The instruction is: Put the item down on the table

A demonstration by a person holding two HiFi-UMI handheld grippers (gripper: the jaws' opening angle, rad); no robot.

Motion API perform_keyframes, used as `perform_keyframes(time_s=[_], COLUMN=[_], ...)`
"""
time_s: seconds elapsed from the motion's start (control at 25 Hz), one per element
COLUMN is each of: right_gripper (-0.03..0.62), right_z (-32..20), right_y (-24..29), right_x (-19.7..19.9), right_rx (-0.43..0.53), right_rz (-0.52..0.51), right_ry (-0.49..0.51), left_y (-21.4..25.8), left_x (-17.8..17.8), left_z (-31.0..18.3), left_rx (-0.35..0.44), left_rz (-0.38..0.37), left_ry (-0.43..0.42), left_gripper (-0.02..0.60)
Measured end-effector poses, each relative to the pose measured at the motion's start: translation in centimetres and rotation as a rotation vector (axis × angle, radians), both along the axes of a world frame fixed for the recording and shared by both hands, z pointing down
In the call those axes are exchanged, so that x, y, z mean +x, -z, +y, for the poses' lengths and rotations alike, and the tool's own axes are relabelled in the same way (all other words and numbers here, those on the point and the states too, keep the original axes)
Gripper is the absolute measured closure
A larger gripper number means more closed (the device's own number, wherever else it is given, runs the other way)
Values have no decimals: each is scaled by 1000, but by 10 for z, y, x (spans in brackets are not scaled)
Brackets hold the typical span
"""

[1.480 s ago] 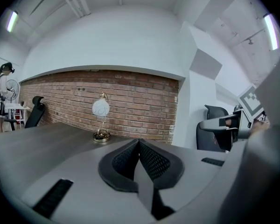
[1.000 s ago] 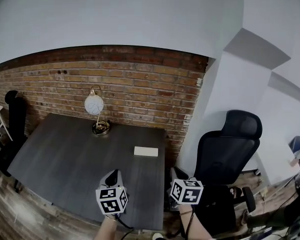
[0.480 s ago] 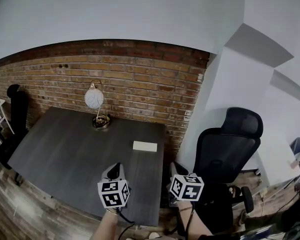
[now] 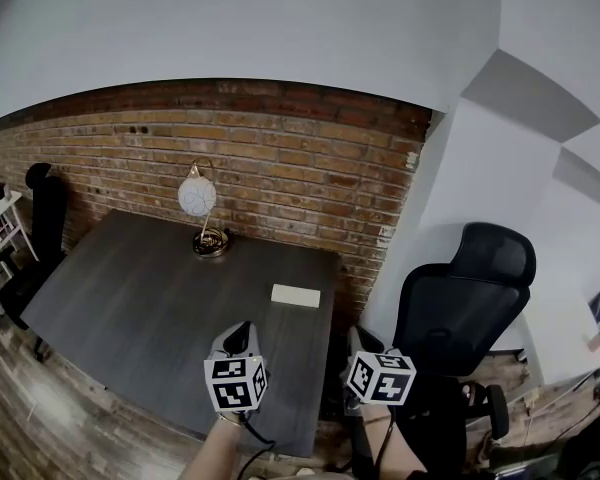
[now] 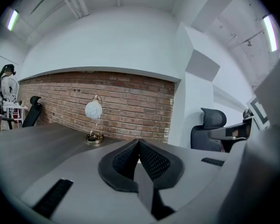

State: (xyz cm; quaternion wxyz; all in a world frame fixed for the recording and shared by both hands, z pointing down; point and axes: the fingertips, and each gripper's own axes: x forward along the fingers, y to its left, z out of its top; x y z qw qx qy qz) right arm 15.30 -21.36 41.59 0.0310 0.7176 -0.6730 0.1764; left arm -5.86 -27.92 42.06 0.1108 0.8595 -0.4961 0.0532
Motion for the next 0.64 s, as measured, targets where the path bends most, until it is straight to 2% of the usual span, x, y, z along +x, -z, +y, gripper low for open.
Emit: perform_keyframes(time_s=[0.64], right_gripper=[562], right_z=[-11], right_y=[-3], right_x=[5], right_rx=[-4], right_rz=[28], right_ry=[51], left_y=[-7], left_x=[7], left_z=[-5], left_rx=[-9], left_rz=[-29], left_ry=[11], left_gripper=[563])
